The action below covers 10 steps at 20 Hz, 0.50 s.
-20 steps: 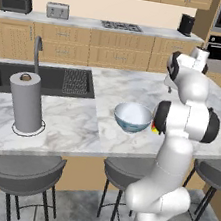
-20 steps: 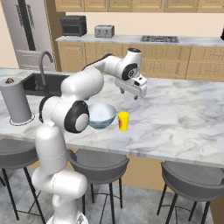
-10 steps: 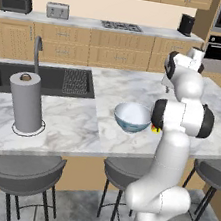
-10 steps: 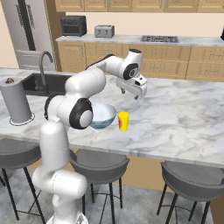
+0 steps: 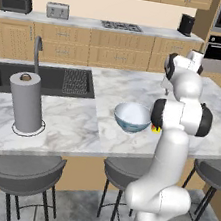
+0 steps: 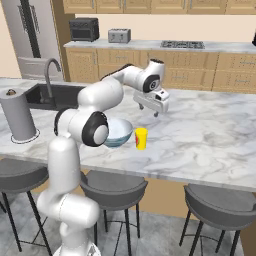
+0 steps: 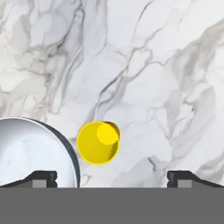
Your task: Place the cup inside the bowl on the dining table and move the bowl to any counter.
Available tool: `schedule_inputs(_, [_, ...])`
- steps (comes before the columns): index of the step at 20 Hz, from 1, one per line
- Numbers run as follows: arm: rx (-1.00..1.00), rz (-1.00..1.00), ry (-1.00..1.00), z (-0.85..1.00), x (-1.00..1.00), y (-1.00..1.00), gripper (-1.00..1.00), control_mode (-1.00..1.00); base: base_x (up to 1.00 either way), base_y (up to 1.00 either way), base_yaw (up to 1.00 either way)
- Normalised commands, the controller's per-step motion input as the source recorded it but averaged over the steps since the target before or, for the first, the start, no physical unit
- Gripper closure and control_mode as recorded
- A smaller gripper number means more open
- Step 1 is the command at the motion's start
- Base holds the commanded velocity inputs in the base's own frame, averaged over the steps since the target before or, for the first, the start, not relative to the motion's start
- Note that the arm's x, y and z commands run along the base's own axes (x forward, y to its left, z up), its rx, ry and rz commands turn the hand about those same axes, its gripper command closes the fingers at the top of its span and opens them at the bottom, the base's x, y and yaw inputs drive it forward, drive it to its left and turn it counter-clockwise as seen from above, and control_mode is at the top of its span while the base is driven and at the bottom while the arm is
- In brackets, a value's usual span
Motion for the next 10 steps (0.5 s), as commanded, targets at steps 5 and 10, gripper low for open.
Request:
schedule_inputs(5, [0.02, 0.0, 0.01, -0.2, 0.0, 0.0, -1.0, -1.0, 0.0, 0.0, 0.0])
schedule_inputs(10, [0.02, 0.0, 0.03, -0.17, 0.0, 0.0, -1.0, -1.0, 0.0, 0.0, 0.0])
